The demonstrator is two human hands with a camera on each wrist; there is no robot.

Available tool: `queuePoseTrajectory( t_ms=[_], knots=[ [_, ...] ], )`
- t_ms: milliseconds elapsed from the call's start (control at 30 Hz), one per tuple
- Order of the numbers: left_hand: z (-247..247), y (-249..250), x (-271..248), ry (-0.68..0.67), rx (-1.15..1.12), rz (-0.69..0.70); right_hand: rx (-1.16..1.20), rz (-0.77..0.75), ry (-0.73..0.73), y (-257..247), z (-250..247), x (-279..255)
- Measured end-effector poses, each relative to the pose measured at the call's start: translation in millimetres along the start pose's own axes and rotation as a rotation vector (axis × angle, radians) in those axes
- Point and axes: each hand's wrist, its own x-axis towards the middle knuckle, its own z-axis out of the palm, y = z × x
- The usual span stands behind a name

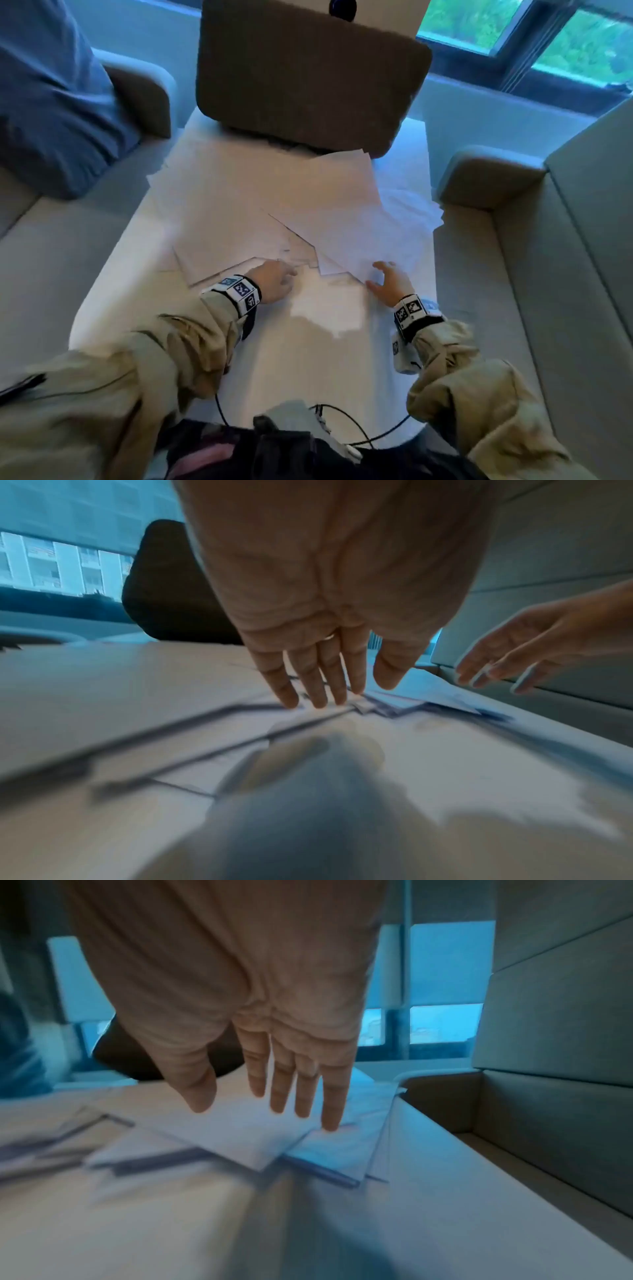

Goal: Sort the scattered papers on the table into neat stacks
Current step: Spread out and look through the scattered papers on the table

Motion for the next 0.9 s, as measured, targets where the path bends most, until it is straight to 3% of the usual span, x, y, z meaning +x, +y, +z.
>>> queuePoseTrajectory(
  t_ms=[267, 500, 600, 767, 900],
  knots=[
    [27, 39, 27, 0.061, -0.092, -0.035, -0.316, -0.107, -0.102, 3, 23, 46],
    [23, 48, 48, 0.144, -0.294, -0.087, -0.495, -0.251, -0.034, -8, 15, 63],
    [16, 50, 55, 0.184, -0.309, -0.087, -0.381, -0.337, 0.000, -10, 5, 63],
    [9, 55, 60, 0.277, -0.482, -0.193, -0.101, -0.316, 0.058, -24, -9, 45],
    [-5, 55, 60, 0.344, -0.658, -0.277, 0.024, -0.468, 0.080, -35, 11, 19]
  ],
)
